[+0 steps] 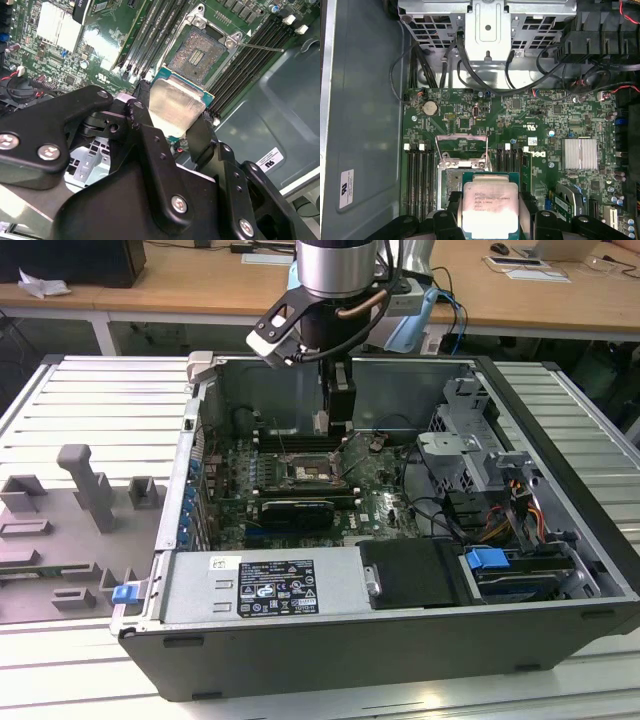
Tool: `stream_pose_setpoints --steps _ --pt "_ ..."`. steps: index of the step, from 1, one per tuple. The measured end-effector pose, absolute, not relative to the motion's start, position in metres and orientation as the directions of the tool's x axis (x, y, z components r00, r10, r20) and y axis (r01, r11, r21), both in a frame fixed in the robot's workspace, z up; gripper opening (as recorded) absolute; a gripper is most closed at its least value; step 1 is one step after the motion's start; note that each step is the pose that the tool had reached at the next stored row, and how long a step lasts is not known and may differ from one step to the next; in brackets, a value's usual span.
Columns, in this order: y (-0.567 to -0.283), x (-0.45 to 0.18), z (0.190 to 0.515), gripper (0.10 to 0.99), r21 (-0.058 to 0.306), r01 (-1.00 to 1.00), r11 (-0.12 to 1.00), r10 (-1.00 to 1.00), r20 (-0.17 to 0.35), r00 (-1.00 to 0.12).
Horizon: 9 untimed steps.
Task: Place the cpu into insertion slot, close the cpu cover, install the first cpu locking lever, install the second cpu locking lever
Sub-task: 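Place the cpu into insertion slot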
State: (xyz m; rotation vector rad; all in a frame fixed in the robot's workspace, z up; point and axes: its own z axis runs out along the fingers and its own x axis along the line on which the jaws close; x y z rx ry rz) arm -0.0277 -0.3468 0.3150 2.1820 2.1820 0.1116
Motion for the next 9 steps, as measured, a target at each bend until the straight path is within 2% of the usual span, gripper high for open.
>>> stream_pose_setpoints --steps 9 --pt "-0.3468 -0.0277 0.3116 0.537 0.089 0.996 -0.001 1.0 0.013 -0.001"
